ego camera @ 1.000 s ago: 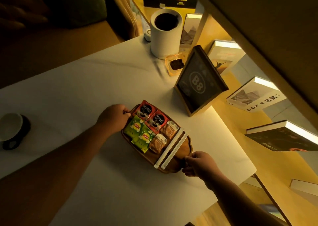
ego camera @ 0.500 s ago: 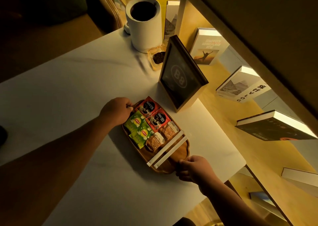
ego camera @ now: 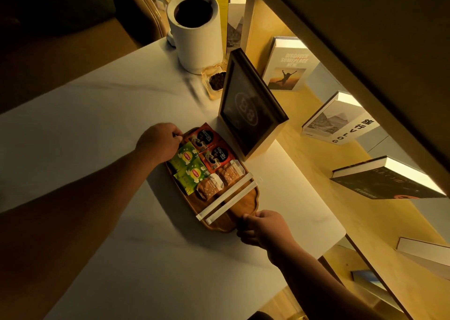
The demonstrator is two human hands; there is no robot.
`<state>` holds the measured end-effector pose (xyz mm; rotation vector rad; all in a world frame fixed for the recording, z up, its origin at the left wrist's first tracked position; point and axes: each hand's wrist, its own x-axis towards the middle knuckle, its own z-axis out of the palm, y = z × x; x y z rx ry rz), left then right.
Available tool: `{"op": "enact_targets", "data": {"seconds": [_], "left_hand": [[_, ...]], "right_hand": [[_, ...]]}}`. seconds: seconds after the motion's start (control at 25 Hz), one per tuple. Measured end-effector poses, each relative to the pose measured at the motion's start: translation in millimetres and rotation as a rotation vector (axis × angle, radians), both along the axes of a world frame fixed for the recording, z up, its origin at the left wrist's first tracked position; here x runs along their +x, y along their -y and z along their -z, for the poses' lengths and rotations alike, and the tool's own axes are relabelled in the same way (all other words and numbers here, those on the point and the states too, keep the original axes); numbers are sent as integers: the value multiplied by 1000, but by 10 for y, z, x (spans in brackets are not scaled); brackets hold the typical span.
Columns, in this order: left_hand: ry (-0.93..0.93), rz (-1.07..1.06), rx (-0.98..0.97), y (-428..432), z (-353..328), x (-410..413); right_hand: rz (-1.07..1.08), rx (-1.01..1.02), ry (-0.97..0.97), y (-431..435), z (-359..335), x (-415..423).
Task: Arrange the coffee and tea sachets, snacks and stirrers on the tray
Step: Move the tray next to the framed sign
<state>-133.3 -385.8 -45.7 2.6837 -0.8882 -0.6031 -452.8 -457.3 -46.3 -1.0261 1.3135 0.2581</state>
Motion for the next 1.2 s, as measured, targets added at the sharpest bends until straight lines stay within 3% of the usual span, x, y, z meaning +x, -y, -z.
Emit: {"op": "enact_targets", "data": {"seconds": [0.64, 1.2], "left_hand": [[21, 20, -22, 220, 60, 177], [-2, -8, -52, 214, 60, 150]], "right_hand": [[17, 10, -50, 96, 84, 244], [-218, -55, -120, 152, 3, 283]]}}
